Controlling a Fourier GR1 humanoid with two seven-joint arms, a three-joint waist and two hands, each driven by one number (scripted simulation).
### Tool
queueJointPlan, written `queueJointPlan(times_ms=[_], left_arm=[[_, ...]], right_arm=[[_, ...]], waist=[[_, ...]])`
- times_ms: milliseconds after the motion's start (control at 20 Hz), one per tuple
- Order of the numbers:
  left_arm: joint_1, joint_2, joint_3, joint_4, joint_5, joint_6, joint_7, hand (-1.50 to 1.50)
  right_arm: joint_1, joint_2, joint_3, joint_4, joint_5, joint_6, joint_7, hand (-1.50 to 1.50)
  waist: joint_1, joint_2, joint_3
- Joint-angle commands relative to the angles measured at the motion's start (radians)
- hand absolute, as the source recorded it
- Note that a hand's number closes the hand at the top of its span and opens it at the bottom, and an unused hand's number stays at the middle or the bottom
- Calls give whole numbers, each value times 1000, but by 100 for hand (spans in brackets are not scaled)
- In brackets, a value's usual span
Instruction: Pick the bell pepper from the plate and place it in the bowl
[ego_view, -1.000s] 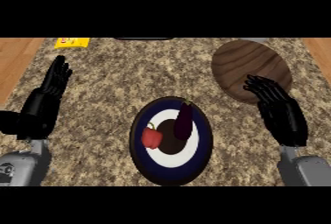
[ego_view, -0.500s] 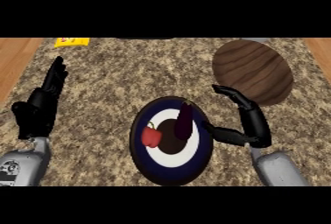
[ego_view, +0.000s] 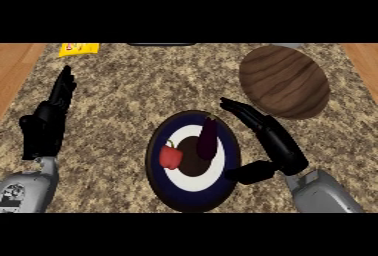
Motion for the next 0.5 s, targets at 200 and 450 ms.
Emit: queueJointPlan(times_ms=[200,450], left_arm=[[-17,-5,-8,-42,1,-13,50,0],[19,-24,-18,-13,-29,-4,-1,0]], right_arm=[[-243,22,136,-28,177,214,473,-150],[-365,181,177,20,172,360,655,-150]], waist=[[16,0,0],[16,4,1]])
